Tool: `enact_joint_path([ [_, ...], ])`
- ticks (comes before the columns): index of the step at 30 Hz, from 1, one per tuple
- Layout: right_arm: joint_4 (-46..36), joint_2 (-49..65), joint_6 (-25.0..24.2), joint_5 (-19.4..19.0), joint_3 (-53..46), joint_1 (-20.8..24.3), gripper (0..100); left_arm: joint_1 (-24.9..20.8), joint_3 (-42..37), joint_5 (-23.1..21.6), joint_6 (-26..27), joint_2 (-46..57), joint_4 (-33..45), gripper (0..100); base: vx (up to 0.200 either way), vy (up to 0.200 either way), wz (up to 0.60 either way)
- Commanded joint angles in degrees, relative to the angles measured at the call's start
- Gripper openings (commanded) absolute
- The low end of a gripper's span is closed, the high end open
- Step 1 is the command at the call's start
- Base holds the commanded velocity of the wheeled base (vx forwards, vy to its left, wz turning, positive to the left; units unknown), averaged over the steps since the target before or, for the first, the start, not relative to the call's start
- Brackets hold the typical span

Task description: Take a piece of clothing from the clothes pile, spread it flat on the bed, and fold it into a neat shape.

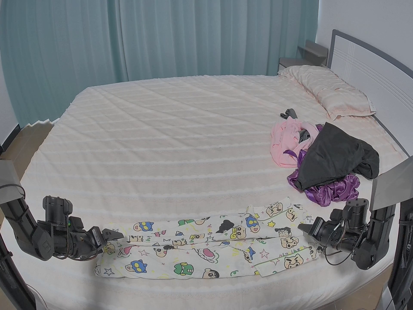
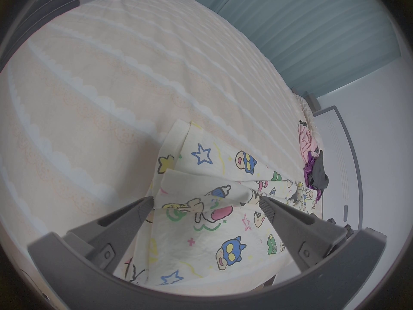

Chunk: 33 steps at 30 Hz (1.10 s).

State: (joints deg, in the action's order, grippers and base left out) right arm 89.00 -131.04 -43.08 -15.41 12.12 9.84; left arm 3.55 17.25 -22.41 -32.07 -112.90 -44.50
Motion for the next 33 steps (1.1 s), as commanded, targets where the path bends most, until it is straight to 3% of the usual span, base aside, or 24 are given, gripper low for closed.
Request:
enact_joint_path([
  [1,0.3,-0.4,0.0,0.0,0.0,-0.2,100,0.2,0.0,-0.5,0.0,0.0,0.0,100,0.000,0.000,0.00],
  [7,0.3,4.2,0.4,0.0,0.4,-2.2,100,0.7,0.0,-0.7,0.0,0.3,-0.1,100,0.000,0.000,0.00],
  [13,-0.1,11.0,0.3,0.1,1.0,-1.8,100,3.1,0.0,-4.5,0.0,0.8,0.0,100,0.000,0.000,0.00],
  [15,0.3,10.8,0.2,0.6,2.2,0.4,100,3.6,-0.3,-4.6,-0.1,1.9,0.2,100,0.000,0.000,0.00],
  [20,-3.2,8.0,0.2,6.4,9.1,10.0,100,5.0,-0.6,-6.2,-1.1,3.8,0.1,100,0.000,0.000,0.00],
  [23,-4.8,3.4,0.0,7.6,11.8,12.8,100,5.0,-0.6,-7.5,-2.2,4.6,0.1,100,0.000,0.000,0.00],
  [28,-3.0,-4.8,-0.2,8.8,15.7,12.7,100,5.0,-0.6,-7.7,-2.3,4.4,0.1,100,0.000,0.000,0.00],
  [33,-2.9,-8.3,-0.3,8.8,16.4,9.1,100,5.0,-0.6,-8.8,-2.3,4.2,0.0,100,0.000,0.000,0.00],
])
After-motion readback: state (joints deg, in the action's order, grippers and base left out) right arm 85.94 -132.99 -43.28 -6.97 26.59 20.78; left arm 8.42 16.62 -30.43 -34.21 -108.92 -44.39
